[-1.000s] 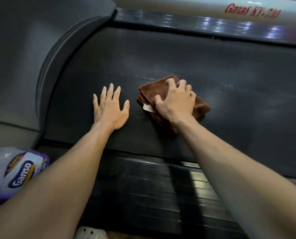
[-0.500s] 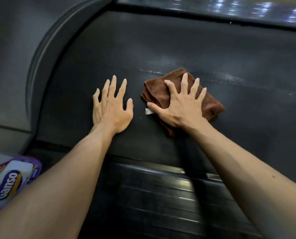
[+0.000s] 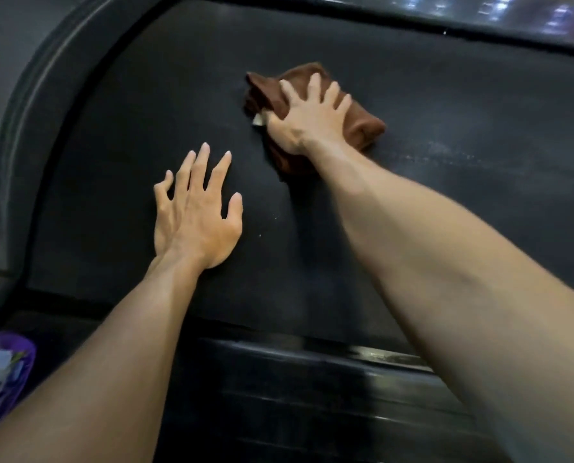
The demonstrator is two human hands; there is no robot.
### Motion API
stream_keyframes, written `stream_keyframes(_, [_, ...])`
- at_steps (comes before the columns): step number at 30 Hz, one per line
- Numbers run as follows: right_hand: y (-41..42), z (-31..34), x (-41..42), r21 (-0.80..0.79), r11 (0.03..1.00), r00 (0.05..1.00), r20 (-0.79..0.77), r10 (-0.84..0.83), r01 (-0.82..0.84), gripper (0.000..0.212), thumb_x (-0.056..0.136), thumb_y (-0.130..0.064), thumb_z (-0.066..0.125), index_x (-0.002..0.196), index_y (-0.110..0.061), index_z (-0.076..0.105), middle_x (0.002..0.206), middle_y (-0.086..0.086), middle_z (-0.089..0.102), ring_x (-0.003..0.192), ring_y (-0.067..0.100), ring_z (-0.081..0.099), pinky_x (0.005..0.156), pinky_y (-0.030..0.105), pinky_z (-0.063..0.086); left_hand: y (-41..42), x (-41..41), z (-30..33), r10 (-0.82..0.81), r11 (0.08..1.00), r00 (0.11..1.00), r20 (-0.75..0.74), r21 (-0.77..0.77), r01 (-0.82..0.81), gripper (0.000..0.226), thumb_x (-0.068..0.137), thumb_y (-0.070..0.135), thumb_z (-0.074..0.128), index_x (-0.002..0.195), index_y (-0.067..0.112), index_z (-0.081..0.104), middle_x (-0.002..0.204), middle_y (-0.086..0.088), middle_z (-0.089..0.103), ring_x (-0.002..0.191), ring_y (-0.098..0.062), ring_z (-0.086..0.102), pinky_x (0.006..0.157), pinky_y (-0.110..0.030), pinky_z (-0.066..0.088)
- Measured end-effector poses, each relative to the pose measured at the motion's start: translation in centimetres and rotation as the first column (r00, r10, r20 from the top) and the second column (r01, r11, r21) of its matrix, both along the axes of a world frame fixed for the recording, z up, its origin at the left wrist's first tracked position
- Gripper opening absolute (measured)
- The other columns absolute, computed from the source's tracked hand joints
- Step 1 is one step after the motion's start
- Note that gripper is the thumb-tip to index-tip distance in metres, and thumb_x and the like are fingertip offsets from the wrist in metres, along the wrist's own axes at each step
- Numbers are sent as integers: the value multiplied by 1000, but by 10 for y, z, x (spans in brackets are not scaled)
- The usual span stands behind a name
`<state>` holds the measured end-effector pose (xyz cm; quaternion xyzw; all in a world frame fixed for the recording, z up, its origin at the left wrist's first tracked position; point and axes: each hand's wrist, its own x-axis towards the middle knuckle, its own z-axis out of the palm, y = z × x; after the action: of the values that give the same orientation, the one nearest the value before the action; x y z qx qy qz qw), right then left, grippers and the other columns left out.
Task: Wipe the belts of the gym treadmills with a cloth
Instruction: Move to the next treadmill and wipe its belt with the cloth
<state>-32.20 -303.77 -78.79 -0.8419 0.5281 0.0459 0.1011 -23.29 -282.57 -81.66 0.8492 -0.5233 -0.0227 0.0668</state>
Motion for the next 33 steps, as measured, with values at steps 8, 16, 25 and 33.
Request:
stream_keyframes(8, [50, -12, -113, -106, 993, 999, 15, -52, 53, 70, 94, -74, 26, 160, -51, 19, 174, 10, 7, 158, 40, 4, 126, 58, 0, 0, -1, 1, -4, 1000, 1000, -2, -25, 4, 66, 101, 47, 31, 163, 31, 15, 172, 1, 5, 158, -16, 2, 125, -47, 10])
stream_keyframes(16, [-39, 3, -28, -9, 991, 991, -30, -133, 133, 81, 94, -76, 35, 164, -41, 18, 173, 19, 0, 156, 51, -4, 122, 67, -7, 0, 0, 4, 1, 1000, 1000, 0, 7, -1, 67, 100, 48, 30, 163, 32, 14, 172, 0, 5, 158, -17, 2, 125, -48, 11])
stream_keyframes(25, [50, -16, -111, -161, 982, 994, 32, 102, -95, 83, 86, -87, 25, 160, -50, 23, 173, 12, 13, 158, 39, 8, 126, 56, 2, -2, -2, 4, 0, 1000, 1000, -1, -9, 0, 65, 101, 47, 32, 163, 31, 18, 172, 0, 7, 158, -17, 4, 124, -49, 11])
stream_keyframes(33, [-60, 3, -88, -6, 943, 943, 8, -334, 334, 85, 91, -81, 34, 164, -40, 18, 173, 19, 2, 156, 49, 0, 123, 65, -5, -1, -2, 4, 0, 1000, 1000, 1, 5, 0, 66, 101, 47, 32, 163, 31, 16, 172, 0, 6, 158, -17, 3, 124, -48, 11])
